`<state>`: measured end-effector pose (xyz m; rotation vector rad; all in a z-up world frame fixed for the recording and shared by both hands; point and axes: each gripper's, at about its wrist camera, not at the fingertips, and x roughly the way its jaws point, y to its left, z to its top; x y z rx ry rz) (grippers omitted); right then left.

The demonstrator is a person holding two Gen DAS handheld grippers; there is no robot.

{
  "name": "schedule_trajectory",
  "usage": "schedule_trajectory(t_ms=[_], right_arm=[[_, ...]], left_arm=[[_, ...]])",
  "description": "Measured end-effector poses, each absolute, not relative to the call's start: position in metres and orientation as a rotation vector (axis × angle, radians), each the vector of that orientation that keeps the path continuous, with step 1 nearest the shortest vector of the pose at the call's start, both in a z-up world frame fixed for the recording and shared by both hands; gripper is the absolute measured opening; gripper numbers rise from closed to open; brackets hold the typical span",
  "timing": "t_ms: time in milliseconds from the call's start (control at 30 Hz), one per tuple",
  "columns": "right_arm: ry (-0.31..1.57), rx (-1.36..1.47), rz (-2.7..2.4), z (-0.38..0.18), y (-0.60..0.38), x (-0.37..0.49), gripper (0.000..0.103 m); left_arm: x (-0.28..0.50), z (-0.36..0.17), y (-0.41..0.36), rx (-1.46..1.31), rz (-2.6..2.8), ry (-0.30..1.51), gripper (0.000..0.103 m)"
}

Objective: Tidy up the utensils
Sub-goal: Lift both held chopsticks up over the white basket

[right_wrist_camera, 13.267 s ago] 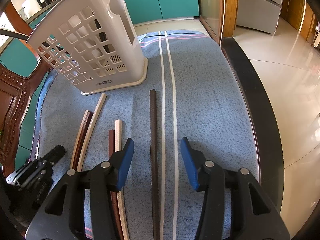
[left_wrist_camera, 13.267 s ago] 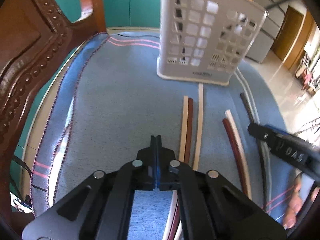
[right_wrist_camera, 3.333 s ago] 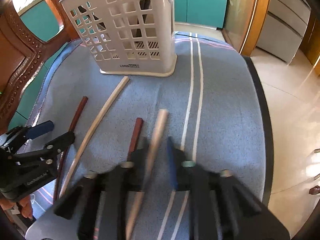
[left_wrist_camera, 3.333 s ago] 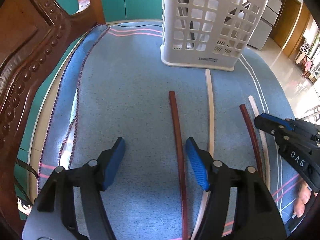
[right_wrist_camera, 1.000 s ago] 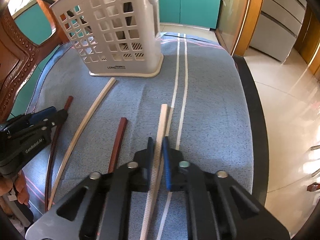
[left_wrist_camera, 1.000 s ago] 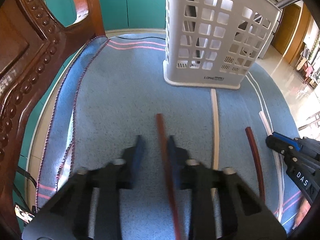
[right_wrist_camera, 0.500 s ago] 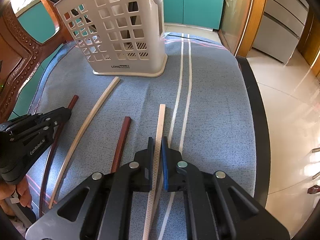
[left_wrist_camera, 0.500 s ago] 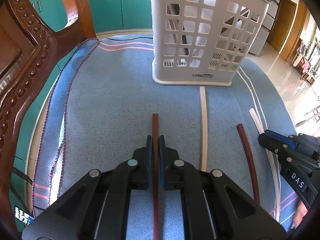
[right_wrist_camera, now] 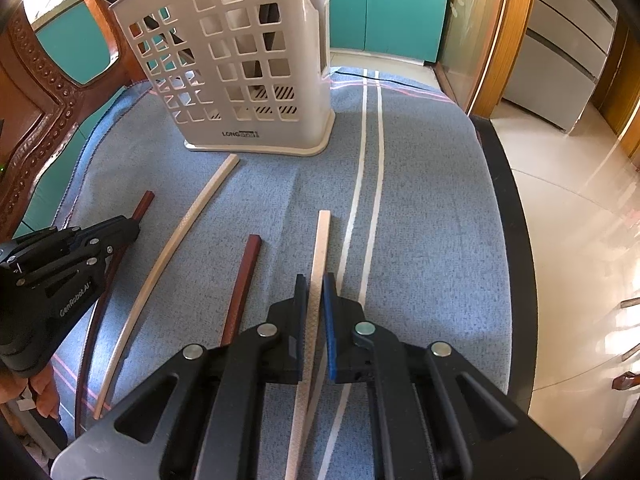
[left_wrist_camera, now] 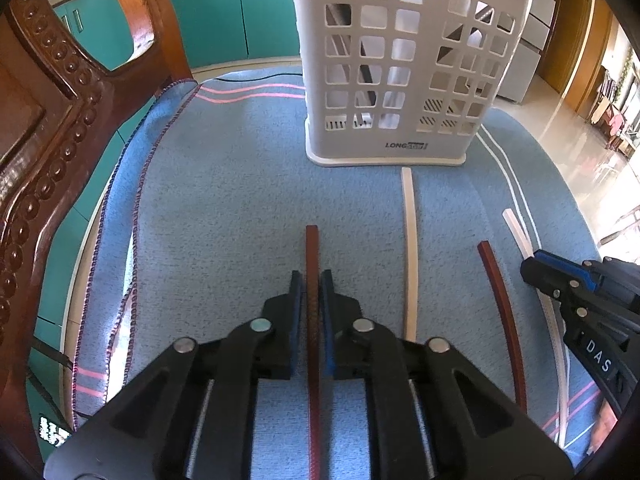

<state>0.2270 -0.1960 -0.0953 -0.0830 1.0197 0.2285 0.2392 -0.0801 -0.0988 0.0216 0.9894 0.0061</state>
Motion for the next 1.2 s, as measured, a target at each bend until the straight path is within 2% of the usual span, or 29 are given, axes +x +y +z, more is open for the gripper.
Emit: schedule_trajectory(t_ms=[33, 100, 200, 267, 333, 367, 600, 967, 1200], right_arm=[[1.018, -0.087, 0.227, -0.095, -0.195, 0.227, 0.011], [1.015, -0.096, 0.227, -0.095, -0.193, 0.226, 0.015], [1.011, -0.103, 0.224, -0.096, -0.191, 0.226, 0.017], [1.009, -0.100, 0.222, -0.096, -0.190, 0.227, 0.017], [1.008, -0.093, 0.220, -0.095, -0.192, 0.228, 0.013], [1.007, -0.090, 0.219, -0.095, -0.193, 0.228, 0.008], [0.909, -0.035, 0.270, -0.069, -0.205, 0.217, 0.006], [0.613, 0.060, 0.481, 0.052, -0.227, 0.159, 0.006], [0.420, 0.113, 0.527, 0.142, -0.228, 0.170, 0.007]], left_arm=[[0.239, -0.099, -0.080, 0.024, 0.013, 0.990, 0.028], [0.240, -0.099, -0.078, 0.015, 0.016, 0.996, 0.035], [0.239, -0.100, -0.079, 0.016, 0.007, 0.997, 0.035], [0.239, -0.099, -0.080, 0.009, -0.011, 0.996, 0.026], [0.238, -0.099, -0.084, 0.016, -0.029, 0.998, 0.008], [0.238, -0.099, -0.085, 0.019, -0.033, 0.996, 0.007], [0.228, -0.070, -0.086, -0.020, -0.062, 0.900, 0.007], [0.162, 0.071, -0.058, -0.150, -0.203, 0.562, 0.007], [0.174, 0.164, -0.048, -0.198, -0.203, 0.320, 0.007]])
